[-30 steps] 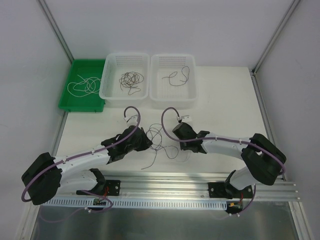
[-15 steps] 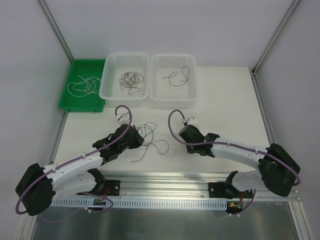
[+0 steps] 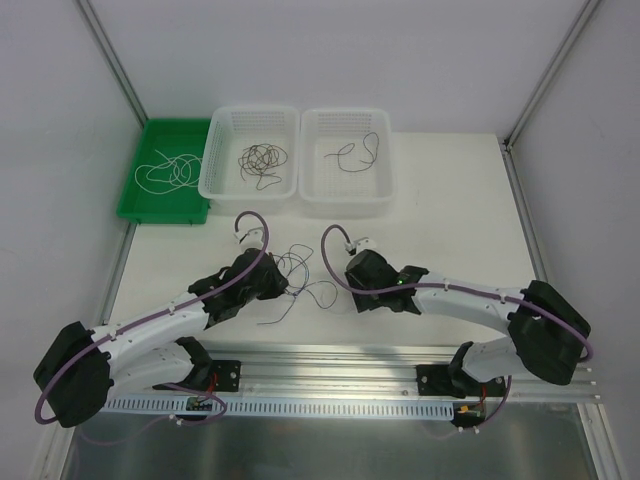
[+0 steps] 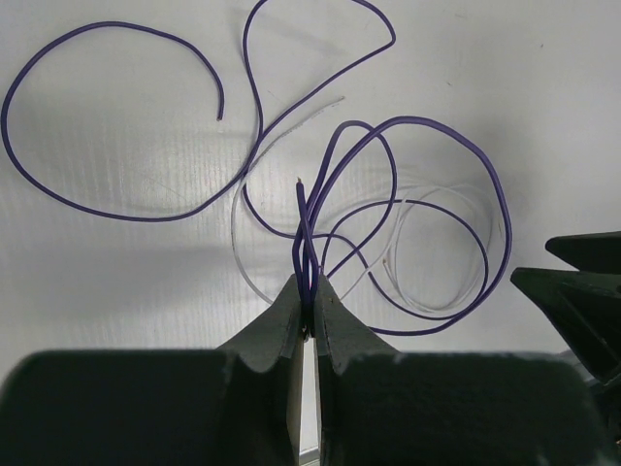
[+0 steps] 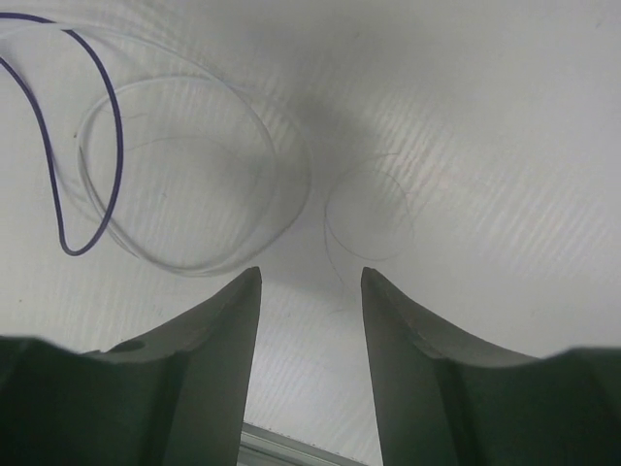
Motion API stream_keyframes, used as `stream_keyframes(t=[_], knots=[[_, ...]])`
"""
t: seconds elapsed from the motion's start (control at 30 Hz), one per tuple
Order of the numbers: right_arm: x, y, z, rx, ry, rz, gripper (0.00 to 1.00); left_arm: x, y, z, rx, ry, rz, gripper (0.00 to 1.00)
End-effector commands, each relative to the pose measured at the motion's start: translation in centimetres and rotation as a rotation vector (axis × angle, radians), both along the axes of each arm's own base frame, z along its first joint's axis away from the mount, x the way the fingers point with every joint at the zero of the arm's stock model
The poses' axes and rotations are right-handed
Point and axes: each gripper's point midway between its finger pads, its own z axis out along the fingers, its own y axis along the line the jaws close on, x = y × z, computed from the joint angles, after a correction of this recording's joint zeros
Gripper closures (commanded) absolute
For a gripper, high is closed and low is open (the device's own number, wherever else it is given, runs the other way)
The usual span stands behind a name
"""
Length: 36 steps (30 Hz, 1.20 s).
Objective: Untangle the cables
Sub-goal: Untie the cable.
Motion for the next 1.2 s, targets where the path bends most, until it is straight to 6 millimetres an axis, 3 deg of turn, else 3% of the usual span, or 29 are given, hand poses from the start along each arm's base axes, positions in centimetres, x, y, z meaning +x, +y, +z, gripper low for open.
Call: stream_keyframes(t=[0.0,0.2,0.37,0.47,0.5,0.57,0.67,0.73,0.77,0.83,0.87,0.9,0.93,1.07,1.17], knots=[[0.7,3.3,1.3,0.068,-0.009,0.066,0.5,0.2,-0.1,0.8,-0.007,-0.021,-0.015,1.0],[1.3,5.3,0.4,0.053,0.015,0.05,0.5,0.2,-0.1,0.7,-0.007,-0.015,-0.015,1.0],[1.9,4.1,-2.0,-0.065,0.034,-0.036,0.53,0.2,0.1,0.9,-0.006,-0.027,-0.009,1.0],[2.1,2.0,-3.0,-0.157,0.024,-0.096,0.68,0.3,0.6,1.1,0.003,-0.039,0.006,1.0],[2.1,1.1,-3.1,-0.198,0.013,-0.113,0.86,0.4,0.9,1.1,0.007,-0.043,0.014,1.0],[2.2,-0.7,-3.1,-0.239,-0.001,-0.152,0.99,0.6,1.8,1.1,0.019,-0.041,0.041,1.0],[2.8,-5.6,-2.9,-0.323,-0.006,-0.249,0.99,1.0,3.4,1.3,0.041,-0.048,0.092,1.0],[3.2,-8.3,-1.5,-0.281,-0.011,-0.325,0.99,1.3,5.3,1.4,0.06,-0.05,0.152,1.0],[3.4,-11.9,-1.9,-0.295,0.018,-0.42,0.99,1.3,6.1,1.5,0.069,-0.05,0.174,1.0],[3.9,-14.6,0.1,-0.192,0.0,-0.54,0.99,1.5,8.2,2.0,0.083,-0.066,0.246,1.0],[3.7,-17.7,-0.4,-0.144,0.039,-0.657,0.99,1.5,9.0,2.2,0.089,-0.074,0.273,1.0],[4.3,-17.6,0.6,-0.031,0.031,-0.684,0.99,1.5,9.6,2.4,0.094,-0.083,0.296,1.0],[4.7,-20.1,2.5,0.011,-0.033,-0.795,0.99,1.4,11.0,2.8,0.104,-0.096,0.349,1.0],[4.7,-24.3,8.1,0.072,-0.181,-0.946,0.99,1.1,13.9,4.0,0.117,-0.134,0.458,1.0],[4.9,-24.2,12.1,0.156,-0.275,-0.913,0.99,1.2,14.1,5.2,0.103,-0.168,0.456,1.0]])
